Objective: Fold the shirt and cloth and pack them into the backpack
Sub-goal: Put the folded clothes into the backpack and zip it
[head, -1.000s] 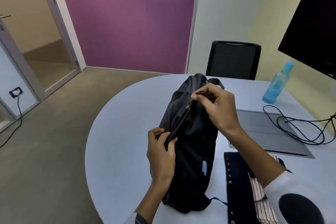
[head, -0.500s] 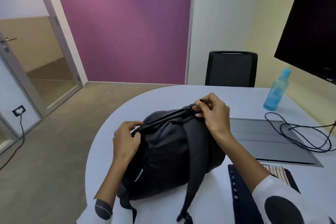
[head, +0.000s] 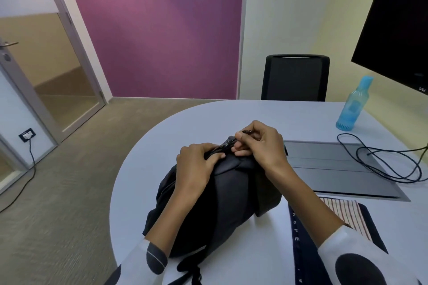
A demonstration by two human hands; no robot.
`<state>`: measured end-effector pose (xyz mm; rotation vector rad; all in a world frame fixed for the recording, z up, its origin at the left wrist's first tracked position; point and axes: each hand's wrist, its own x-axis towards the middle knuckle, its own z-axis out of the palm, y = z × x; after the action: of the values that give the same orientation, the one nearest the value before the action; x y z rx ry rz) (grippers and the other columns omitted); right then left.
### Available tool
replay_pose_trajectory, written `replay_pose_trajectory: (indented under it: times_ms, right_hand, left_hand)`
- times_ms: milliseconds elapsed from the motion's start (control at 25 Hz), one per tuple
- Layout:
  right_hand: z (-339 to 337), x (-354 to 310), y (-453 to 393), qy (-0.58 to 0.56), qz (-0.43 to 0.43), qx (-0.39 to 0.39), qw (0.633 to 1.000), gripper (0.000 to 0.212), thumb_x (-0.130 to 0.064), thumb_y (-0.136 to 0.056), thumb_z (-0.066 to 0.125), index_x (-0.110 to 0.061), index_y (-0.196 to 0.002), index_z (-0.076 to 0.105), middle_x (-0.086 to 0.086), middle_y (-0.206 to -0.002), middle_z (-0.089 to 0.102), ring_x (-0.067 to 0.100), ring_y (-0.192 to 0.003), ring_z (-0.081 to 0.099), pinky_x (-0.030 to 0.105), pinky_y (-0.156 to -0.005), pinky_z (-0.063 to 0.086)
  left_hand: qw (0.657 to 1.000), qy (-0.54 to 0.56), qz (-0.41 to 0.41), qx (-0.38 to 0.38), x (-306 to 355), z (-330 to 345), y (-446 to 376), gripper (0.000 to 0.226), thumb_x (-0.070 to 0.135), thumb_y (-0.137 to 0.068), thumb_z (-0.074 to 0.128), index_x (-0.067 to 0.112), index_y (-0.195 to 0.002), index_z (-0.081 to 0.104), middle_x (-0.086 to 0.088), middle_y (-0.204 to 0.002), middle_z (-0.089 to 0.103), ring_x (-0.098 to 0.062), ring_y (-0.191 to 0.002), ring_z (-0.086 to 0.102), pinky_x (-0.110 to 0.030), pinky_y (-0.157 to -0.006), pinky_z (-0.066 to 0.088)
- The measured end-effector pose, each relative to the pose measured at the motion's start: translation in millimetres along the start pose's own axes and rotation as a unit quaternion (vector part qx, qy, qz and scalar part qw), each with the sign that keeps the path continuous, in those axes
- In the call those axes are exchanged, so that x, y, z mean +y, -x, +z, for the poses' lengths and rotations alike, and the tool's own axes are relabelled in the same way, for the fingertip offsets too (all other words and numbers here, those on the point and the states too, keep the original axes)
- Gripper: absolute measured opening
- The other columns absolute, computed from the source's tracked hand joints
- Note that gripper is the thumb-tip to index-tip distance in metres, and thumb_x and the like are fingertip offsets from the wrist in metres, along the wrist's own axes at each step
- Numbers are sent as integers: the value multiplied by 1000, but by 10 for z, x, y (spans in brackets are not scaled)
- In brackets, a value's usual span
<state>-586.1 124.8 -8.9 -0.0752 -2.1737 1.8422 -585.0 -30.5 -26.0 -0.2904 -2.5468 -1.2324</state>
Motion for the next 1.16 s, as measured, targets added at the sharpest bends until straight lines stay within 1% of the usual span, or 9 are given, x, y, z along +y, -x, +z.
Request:
replay_pose_trajectory:
  times_ms: [200, 360, 520, 600, 640, 720, 800, 1040, 1160]
  right_hand:
    - [-300, 221, -184, 47, 64, 89, 993, 10, -14, -88, 65, -8, -82, 60, 13, -86, 67, 19, -67, 68, 29, -55, 55]
    - [-348, 348, -152, -56, 174, 55, 982, 7, -14, -95, 56, -8, -93, 54, 16, -91, 72, 26, -70, 72, 34, -58, 58]
    - [-261, 120, -64, -100, 150, 4, 984, 6, -14, -98, 49, -9, -96, 50, 18, -82, 73, 28, -72, 73, 34, -59, 59]
    - [-172, 52, 25, -89, 130, -36, 987, 8, -14, -98, 50, -8, -93, 50, 15, -78, 73, 27, -69, 72, 31, -55, 56]
    - [-134, 43, 68, -79, 118, -56, 988, 9, -15, -97, 52, -8, -91, 50, 12, -75, 73, 26, -65, 70, 31, -55, 55]
    - [-104, 53, 126, -72, 100, -85, 989, 10, -15, -94, 56, -7, -90, 52, 8, -71, 73, 21, -58, 63, 30, -54, 52]
    - [-158, 87, 136, -98, 106, -96, 985, 11, -17, -94, 58, -6, -91, 54, 10, -75, 73, 22, -60, 60, 29, -53, 52]
    - [-171, 327, 7, -108, 134, -59, 983, 10, -15, -92, 62, -6, -90, 58, 7, -68, 64, 26, -60, 69, 33, -58, 58]
    - [-219, 530, -114, -55, 144, -9, 988, 11, -17, -89, 65, -9, -83, 60, 4, -69, 61, 17, -63, 61, 27, -55, 50]
  left_hand:
    - [997, 31, -41, 49, -199, -299, 100, 7, 23, -79, 74, 27, -84, 77, 18, -82, 73, 5, -79, 64, -21, -80, 49]
    - [995, -44, -90, 6, -190, -421, 160, 11, 22, -80, 73, 25, -91, 75, 13, -87, 72, -4, -86, 64, -23, -77, 46]
    - [993, -39, -43, -104, 154, -254, 94, 57, 27, -84, 68, 19, -136, 48, 3, -124, 60, -15, -117, 55, -35, -102, 42]
    - [980, -131, -9, -148, 356, -55, 35, 72, 45, -83, 65, 18, -143, 35, 0, -130, 53, -21, -121, 49, -37, -98, 40]
    - [973, -168, -9, -158, 430, 28, -7, 65, 50, -82, 65, 18, -134, 43, -1, -120, 57, -23, -113, 53, -34, -86, 43]
    - [971, -167, -42, -168, 462, 112, -98, 39, 50, -78, 69, 14, -89, 57, 1, -76, 57, -22, -78, 54, -28, -58, 33]
    - [973, -139, -53, -179, 404, 129, -146, 38, 41, -77, 73, 9, -64, 57, 0, -53, 45, -19, -56, 43, -27, -51, 26]
    - [965, -159, -51, -200, 351, 120, -151, 26, 37, -73, 78, 11, -77, 75, -11, -69, 68, -19, -64, 54, -26, -54, 33]
    - [976, -131, -83, -152, 249, 35, -169, 17, 30, -76, 76, 15, -83, 77, -7, -80, 72, -22, -82, 62, -30, -71, 43]
